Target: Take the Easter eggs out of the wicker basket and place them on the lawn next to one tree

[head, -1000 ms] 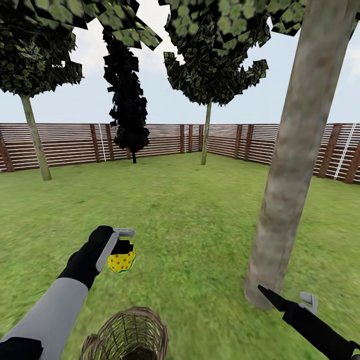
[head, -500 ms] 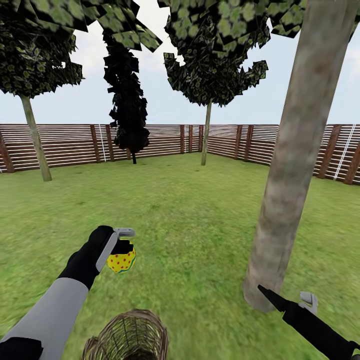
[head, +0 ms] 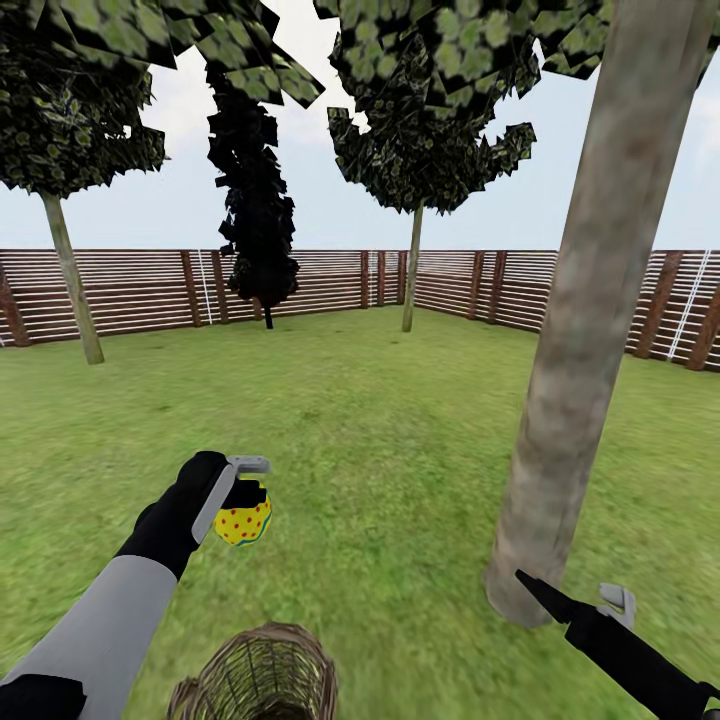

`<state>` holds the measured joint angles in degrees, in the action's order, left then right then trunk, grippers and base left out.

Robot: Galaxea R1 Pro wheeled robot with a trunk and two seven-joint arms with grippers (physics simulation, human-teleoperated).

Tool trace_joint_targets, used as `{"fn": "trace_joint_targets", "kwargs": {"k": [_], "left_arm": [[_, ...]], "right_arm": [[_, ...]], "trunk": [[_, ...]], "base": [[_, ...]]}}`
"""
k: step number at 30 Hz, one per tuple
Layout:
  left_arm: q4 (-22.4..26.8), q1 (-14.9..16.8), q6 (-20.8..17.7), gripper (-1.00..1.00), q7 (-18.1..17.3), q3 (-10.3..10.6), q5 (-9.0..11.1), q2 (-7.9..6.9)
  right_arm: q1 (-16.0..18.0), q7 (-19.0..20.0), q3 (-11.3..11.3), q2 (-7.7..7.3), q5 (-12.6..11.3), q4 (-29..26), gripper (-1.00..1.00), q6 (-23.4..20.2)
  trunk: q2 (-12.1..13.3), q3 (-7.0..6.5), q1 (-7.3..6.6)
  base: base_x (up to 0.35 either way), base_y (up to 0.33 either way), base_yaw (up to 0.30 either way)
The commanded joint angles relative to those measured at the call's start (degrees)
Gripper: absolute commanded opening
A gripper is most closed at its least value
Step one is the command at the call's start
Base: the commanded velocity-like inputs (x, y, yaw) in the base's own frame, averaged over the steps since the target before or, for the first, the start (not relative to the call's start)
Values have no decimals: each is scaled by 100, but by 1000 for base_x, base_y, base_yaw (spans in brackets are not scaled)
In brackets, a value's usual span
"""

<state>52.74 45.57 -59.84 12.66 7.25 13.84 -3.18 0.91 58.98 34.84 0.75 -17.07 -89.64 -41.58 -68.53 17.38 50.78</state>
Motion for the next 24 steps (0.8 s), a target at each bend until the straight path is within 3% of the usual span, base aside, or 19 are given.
{"fn": "trace_joint_targets", "kwargs": {"k": [1,24], "left_arm": [[2,4,-16,-100,52,23,57,-7],[3,4,-16,-100,52,23,57,-7]], "right_arm": [[6,11,11,5,-16,-1,100,-35],[6,15,12,5,-16,-1,100,-35]], "trunk": [[37,-11,-22],[959,-424,-528]], "base": [[0,0,0],[0,0,0]]}}
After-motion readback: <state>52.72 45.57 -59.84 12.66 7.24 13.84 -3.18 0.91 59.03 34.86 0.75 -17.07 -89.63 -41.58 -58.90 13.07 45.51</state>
